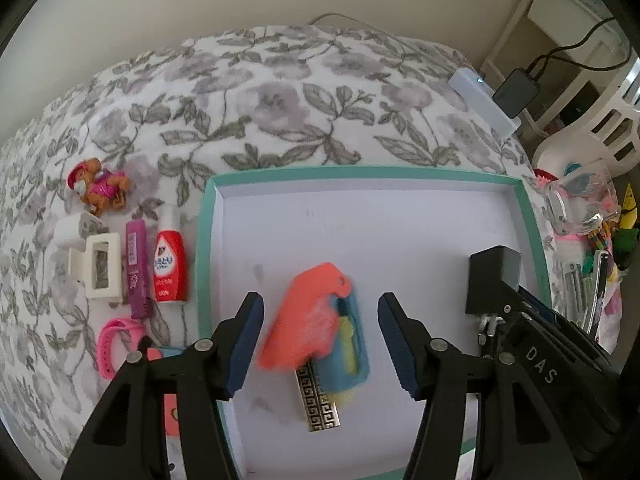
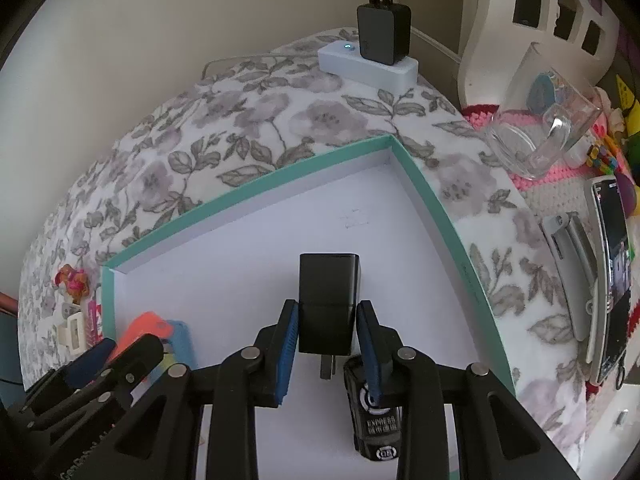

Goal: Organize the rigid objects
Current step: 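Carry the plug and cutter into the tray and open both grippers, then move both tools back toward the pink watch band and remaining items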

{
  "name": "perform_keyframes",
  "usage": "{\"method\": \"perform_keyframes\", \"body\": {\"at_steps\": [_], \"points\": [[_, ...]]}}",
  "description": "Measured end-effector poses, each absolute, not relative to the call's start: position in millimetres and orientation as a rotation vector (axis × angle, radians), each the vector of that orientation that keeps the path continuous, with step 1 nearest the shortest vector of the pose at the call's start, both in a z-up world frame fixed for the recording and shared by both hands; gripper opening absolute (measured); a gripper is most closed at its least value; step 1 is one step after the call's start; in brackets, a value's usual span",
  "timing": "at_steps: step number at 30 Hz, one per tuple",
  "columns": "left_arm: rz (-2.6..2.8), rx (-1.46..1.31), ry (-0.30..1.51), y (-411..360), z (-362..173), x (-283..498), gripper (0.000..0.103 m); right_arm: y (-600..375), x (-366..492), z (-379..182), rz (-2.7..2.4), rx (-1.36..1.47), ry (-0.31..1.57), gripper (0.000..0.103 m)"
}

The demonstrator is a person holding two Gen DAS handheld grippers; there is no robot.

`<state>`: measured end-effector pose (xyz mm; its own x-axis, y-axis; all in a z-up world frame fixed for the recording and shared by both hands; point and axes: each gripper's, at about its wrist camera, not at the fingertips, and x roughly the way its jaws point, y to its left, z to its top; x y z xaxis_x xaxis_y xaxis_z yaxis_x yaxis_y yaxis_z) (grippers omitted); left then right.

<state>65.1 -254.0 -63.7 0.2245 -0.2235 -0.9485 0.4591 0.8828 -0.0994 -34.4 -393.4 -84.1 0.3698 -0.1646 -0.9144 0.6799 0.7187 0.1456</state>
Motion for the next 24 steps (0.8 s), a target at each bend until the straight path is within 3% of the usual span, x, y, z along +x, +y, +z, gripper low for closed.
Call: {"method": "perform_keyframes", "body": {"at_steps": [2, 6, 9, 11, 13, 19, 22, 24], "points": [[-0.476, 0.220, 1.257, -253.0, -60.8, 65.5, 0.067, -392.8, -34.0, -81.7, -0.590, 0.548, 1.052, 0.032], [-0.467, 0.206, 1.261, -247.6, -57.7, 67.6, 0.067, -391.8, -33.8, -76.8, -0.602, 0.530, 1.039, 0.032], [-0.440, 0.200, 1.267, -240.9, -56.8, 71.7, 0.069, -390.1, -32.8, -73.9, -0.605, 0.511, 1.029, 0.041], [-0.414, 0.194, 1.269, -233.9, -56.6, 75.7, 0.073, -388.4, -32.1, -72.8, -0.605, 0.501, 1.024, 0.053], [-0.384, 0.193, 1.271, -226.4, -56.7, 80.4, 0.083, -385.8, -30.6, -71.9, -0.602, 0.486, 1.021, 0.055], [-0.289, 0.190, 1.273, -201.5, -59.1, 93.3, 0.084, -376.2, -24.7, -72.3, -0.595, 0.432, 1.022, 0.069], [-0.230, 0.199, 1.276, -187.8, -62.2, 100.5, 0.095, -369.8, -21.1, -73.3, -0.584, 0.399, 1.025, 0.078], [-0.200, 0.197, 1.278, -179.0, -63.6, 105.1, 0.095, -365.6, -18.6, -74.0, -0.574, 0.380, 1.027, 0.083]]}}
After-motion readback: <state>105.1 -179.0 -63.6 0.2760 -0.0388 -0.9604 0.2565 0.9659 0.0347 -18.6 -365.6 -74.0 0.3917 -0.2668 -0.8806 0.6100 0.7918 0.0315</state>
